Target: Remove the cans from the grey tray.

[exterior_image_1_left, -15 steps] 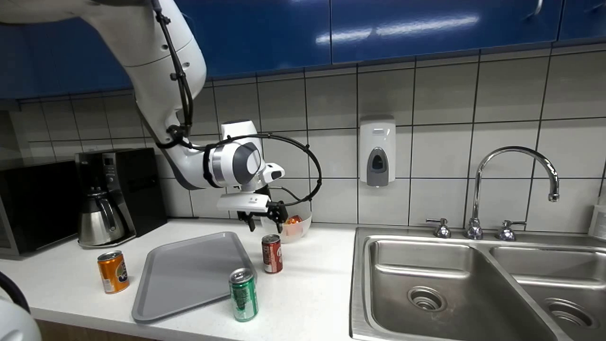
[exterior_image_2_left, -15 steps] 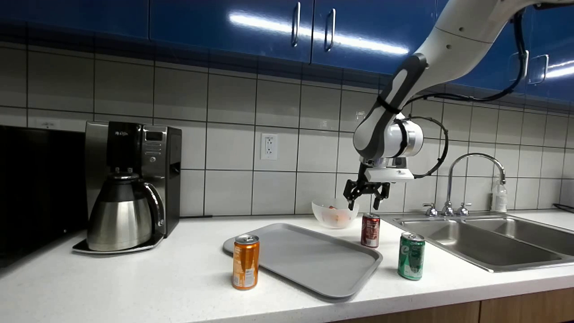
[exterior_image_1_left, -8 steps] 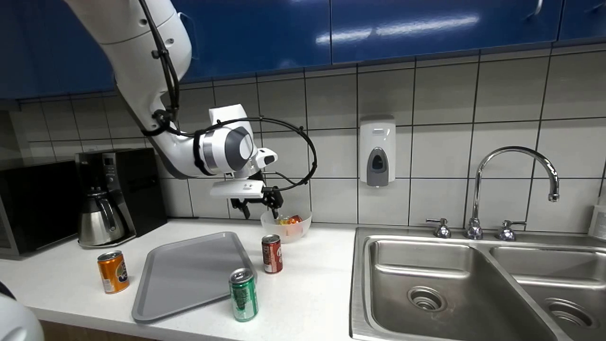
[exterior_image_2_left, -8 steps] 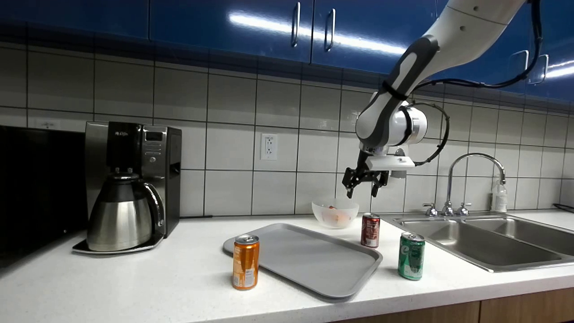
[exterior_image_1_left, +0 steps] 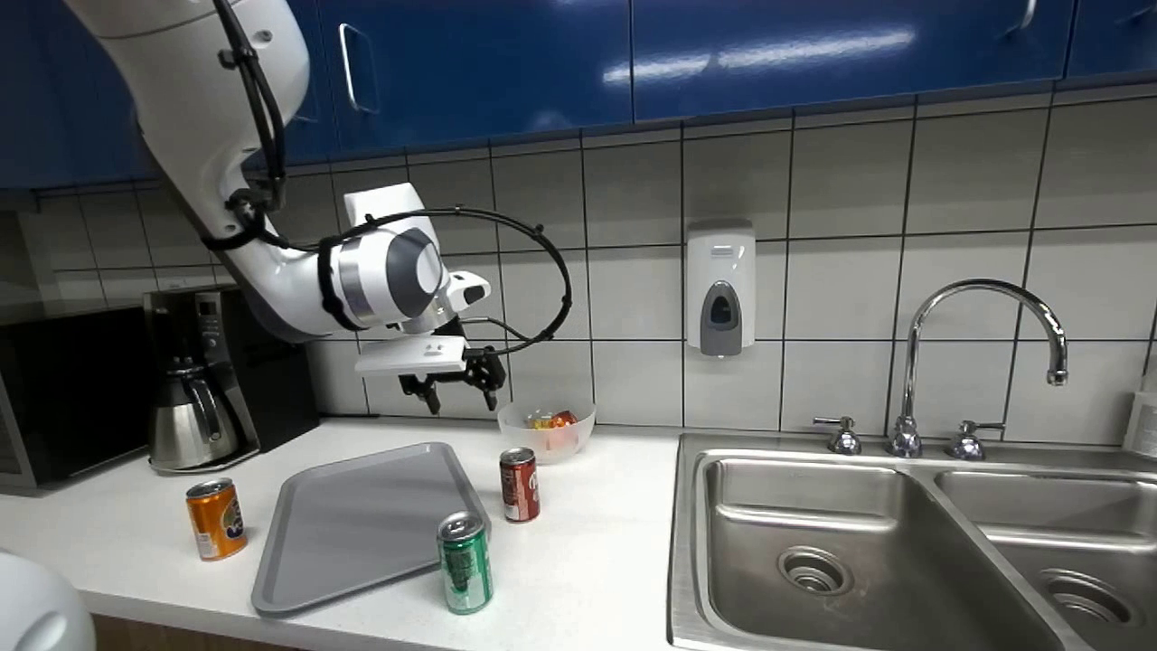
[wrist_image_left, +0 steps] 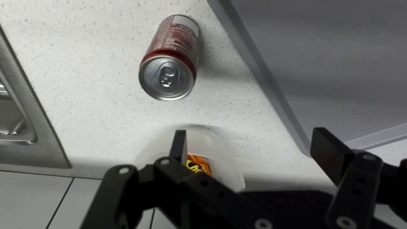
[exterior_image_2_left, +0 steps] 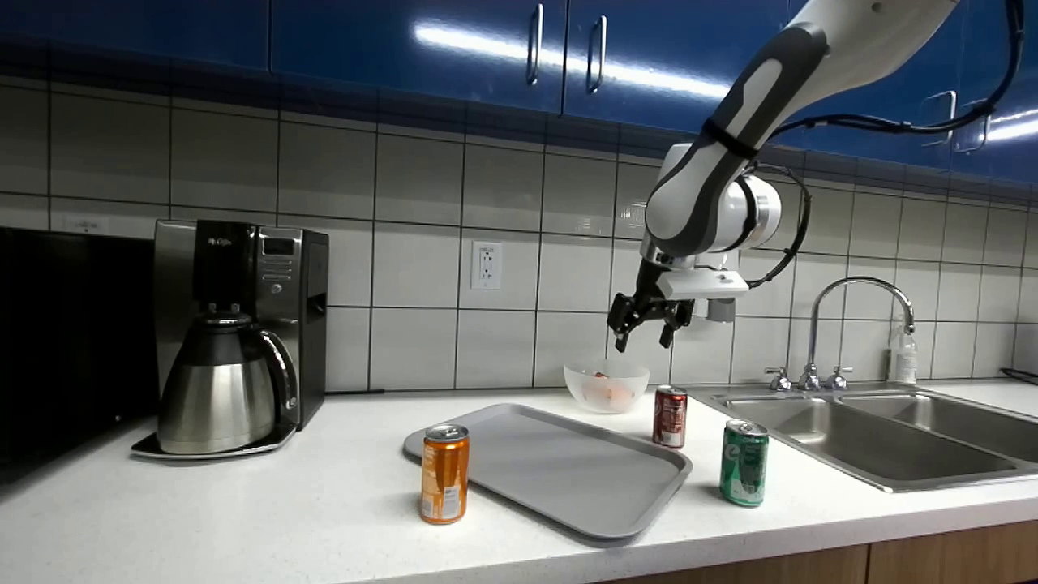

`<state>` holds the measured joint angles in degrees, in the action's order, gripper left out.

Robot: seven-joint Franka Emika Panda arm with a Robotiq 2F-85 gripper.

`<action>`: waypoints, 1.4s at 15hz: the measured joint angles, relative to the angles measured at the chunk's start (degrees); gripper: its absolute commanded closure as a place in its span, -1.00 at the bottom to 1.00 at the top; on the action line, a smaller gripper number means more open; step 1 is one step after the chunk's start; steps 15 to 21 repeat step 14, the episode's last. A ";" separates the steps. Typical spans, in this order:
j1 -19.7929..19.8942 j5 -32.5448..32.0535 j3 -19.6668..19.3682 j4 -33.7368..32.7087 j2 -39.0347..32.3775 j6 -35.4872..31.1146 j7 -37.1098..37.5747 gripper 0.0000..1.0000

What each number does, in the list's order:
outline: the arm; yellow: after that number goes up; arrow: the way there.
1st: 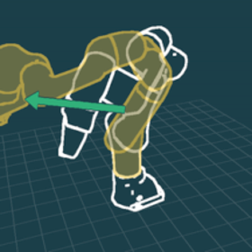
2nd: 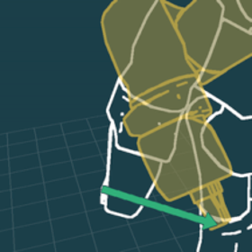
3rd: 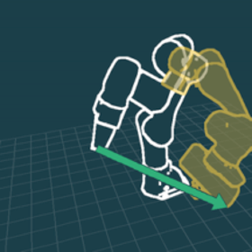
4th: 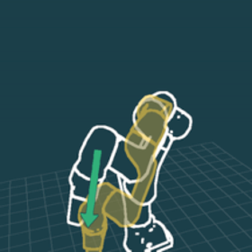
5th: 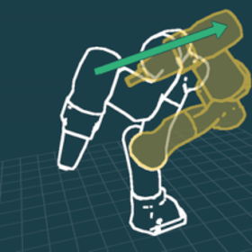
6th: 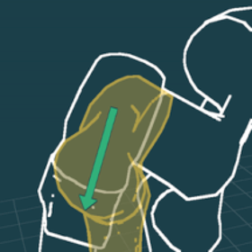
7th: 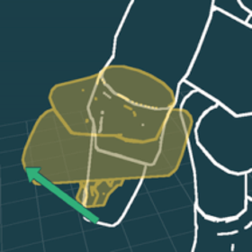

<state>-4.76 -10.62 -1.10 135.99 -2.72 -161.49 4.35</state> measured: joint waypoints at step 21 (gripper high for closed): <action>-4.68 -14.90 10.47 17.50 17.31 -2.74 28.90 -1.00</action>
